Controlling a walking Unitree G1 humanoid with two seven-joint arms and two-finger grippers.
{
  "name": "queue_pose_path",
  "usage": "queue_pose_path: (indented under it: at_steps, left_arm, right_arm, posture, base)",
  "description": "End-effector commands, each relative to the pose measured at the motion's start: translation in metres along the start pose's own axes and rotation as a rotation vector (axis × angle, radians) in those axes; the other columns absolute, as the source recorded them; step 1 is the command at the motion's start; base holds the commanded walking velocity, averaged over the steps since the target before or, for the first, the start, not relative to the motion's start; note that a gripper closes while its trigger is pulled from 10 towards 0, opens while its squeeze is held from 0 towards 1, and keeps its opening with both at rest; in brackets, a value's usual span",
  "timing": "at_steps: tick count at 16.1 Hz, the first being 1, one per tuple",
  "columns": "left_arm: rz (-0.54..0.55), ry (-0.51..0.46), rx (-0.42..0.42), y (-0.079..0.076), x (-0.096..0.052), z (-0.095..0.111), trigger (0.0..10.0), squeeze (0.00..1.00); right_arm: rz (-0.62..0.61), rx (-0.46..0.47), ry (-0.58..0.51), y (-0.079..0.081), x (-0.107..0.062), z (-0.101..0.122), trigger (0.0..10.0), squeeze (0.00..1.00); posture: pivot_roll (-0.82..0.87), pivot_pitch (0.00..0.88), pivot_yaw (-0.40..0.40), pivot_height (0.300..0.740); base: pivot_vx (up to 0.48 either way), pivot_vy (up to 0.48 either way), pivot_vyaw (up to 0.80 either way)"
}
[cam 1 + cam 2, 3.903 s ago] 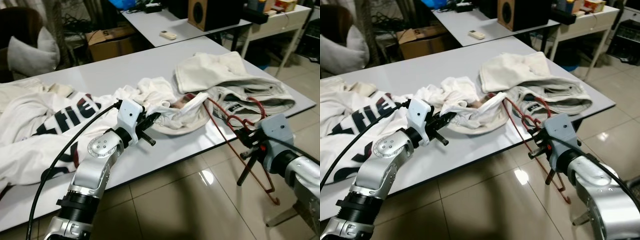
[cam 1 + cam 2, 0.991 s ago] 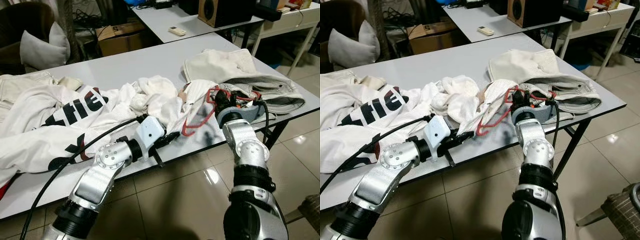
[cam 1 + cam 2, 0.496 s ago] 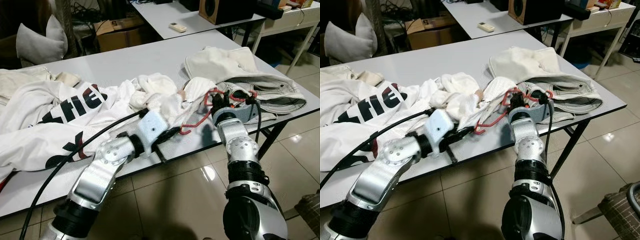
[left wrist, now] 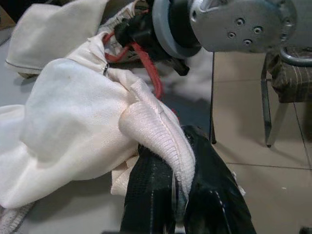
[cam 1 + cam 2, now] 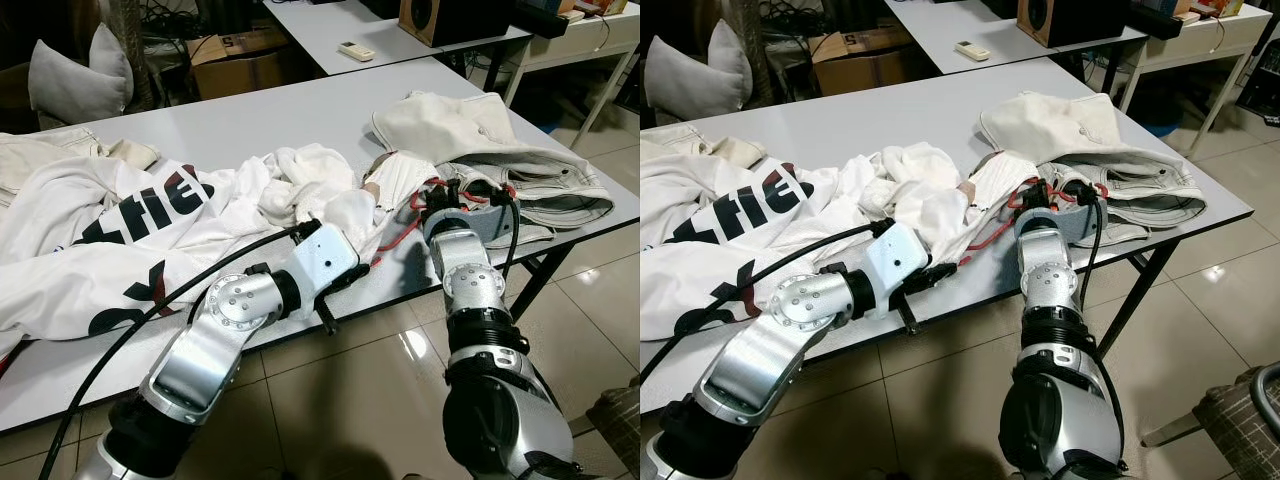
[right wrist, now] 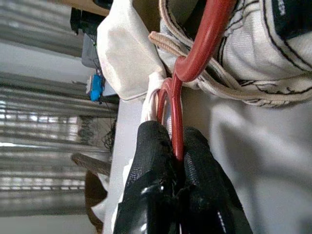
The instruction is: Hang hanger
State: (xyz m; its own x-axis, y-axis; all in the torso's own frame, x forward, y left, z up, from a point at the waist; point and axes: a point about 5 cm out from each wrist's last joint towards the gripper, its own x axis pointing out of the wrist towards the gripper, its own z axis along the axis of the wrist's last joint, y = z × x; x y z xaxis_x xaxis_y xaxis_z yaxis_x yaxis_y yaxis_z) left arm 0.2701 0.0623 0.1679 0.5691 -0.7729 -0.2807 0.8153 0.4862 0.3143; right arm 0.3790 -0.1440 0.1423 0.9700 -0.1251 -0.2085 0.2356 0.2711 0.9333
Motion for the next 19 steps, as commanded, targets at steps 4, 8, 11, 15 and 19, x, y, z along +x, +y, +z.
queue_pose_path:
  at_steps: [4,8,11,15,19]
  left_arm:
    - [-0.062,-0.012,-0.073,-0.022,0.011,0.008,2.0,0.0]
    - [0.061,-0.079,-0.243,-0.011,0.019,0.014,10.0,0.0]
    - [0.011,-0.154,-0.339,-0.009,0.013,0.024,10.0,1.0]
    - [-0.129,-0.12,-0.296,-0.024,0.011,0.023,10.0,1.0]
    - [-0.119,-0.117,-0.307,-0.016,0.006,0.024,10.0,1.0]
  right_arm:
    - [0.092,0.116,-0.017,0.032,0.0,-0.005,10.0,0.0]
    - [0.194,0.111,0.064,0.047,-0.005,-0.02,10.0,0.0]
    - [0.23,0.082,0.073,0.047,-0.006,-0.014,10.0,0.0]
    - [0.23,-0.004,0.06,0.045,-0.003,-0.005,10.0,0.0]
    - [0.251,-0.021,0.06,0.043,-0.003,0.002,10.0,0.0]
  posture:
    - [-0.13,0.051,0.047,0.74]
    - [-0.13,0.041,0.039,0.74]
    - [-0.13,0.035,0.035,0.74]
    - [-0.14,0.012,0.033,0.74]
    - [-0.14,0.0,0.028,0.74]
  base:
    - [0.0,0.0,0.0]
    - [0.0,0.0,0.0]
    - [0.0,0.0,0.0]
    - [0.0,0.0,0.0]
    - [0.0,0.0,0.0]
